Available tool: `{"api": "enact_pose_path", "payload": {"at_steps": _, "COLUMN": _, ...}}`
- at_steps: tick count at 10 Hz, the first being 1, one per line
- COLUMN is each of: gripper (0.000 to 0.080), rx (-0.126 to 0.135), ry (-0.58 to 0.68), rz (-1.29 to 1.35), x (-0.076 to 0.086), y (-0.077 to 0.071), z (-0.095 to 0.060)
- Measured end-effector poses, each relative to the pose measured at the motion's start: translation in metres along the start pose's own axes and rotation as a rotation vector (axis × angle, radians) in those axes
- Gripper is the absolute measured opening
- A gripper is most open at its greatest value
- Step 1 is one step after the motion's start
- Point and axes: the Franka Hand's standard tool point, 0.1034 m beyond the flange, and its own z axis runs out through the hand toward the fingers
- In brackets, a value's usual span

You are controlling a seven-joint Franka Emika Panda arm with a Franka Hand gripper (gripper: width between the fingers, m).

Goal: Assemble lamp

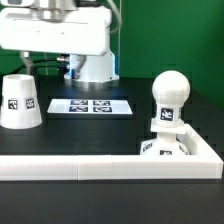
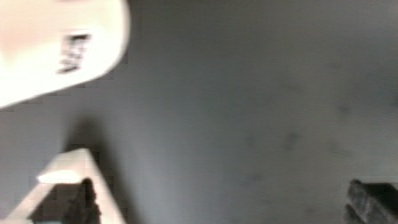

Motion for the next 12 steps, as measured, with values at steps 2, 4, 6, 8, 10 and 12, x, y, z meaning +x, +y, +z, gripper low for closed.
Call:
{"api": "enact_pose_path", "payload": {"at_steps": 2, "gripper": 0.0699, "rx": -0.004, "ry": -0.007, "rz": -0.005, "x": -0.007, "y": 0.016, "z": 0.001}}
{"api": "enact_pose_path", "payload": {"at_steps": 4, "gripper": 0.0699, "rx": -0.005, "ry": -0.021, "rz": -0.001, "x": -0.016, "y": 0.019, "z": 0.006}}
{"api": "enact_pose_path", "payload": {"at_steps": 6, "gripper": 0.0699, "rx": -0.005, "ry": -0.032, "rz": 0.000, "x": -0.022, "y": 0.020, "z": 0.009}}
{"api": "enact_pose_path", "payload": {"at_steps": 8, "gripper": 0.0699, "rx": -0.006, "ry": -0.038, "rz": 0.003, "x": -0.025, "y": 0.021, "z": 0.011}}
{"api": "enact_pose_path", "payload": {"at_steps": 10, "gripper": 0.0699, "rx": -0.001, "ry": -0.034, "rz": 0.003, "x": -0.025, "y": 0.021, "z": 0.008}}
{"api": "enact_pose_path", "payload": {"at_steps": 12, "gripper": 0.0699, "rx": -0.001, "ry": -0.042, "rz": 0.008, "x": -0.030, "y": 0.023, "z": 0.012}}
